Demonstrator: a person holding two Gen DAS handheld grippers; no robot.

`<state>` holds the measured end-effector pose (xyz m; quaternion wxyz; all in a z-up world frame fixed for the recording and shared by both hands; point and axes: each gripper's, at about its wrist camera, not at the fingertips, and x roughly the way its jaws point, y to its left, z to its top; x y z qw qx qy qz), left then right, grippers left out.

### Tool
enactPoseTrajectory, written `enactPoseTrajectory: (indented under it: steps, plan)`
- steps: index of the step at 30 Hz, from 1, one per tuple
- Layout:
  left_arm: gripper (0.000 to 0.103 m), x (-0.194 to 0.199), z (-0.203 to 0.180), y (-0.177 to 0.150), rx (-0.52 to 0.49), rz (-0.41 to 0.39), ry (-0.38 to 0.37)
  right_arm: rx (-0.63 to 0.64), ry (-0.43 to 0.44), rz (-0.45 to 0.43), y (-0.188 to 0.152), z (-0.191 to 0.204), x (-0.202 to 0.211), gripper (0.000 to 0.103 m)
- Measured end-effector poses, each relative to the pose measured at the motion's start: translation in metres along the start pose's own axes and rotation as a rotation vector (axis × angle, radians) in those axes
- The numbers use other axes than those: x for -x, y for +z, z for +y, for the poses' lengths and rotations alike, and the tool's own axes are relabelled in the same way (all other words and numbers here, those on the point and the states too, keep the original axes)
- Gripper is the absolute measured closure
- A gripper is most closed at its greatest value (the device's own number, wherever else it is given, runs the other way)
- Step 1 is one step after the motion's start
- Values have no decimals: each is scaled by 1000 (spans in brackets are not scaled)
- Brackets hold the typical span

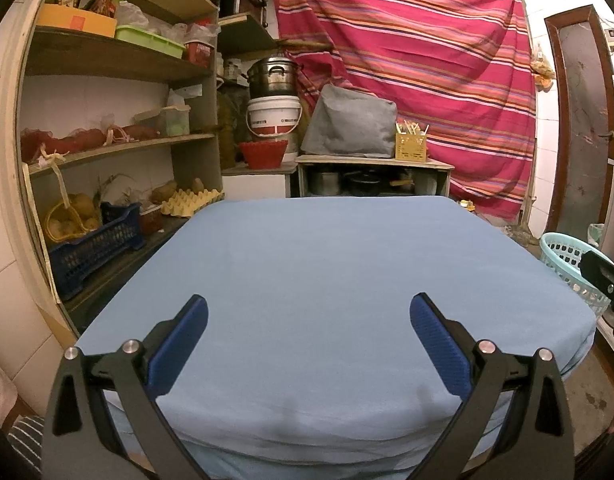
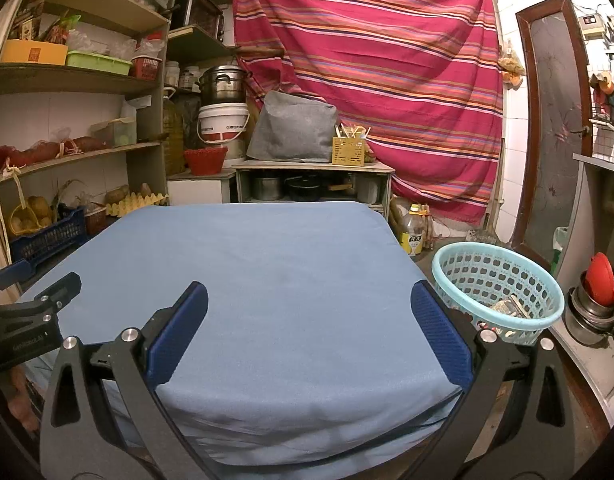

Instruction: Collect trash

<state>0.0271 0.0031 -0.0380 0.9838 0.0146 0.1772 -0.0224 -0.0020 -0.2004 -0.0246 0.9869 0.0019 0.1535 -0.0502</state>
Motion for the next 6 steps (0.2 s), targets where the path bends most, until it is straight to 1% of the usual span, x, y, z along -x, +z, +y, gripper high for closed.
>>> enactPoseTrajectory:
  steps: [6]
  plan:
    - [4, 0, 0, 2, 8, 8, -2, -2, 1, 2, 0, 0, 0, 4]
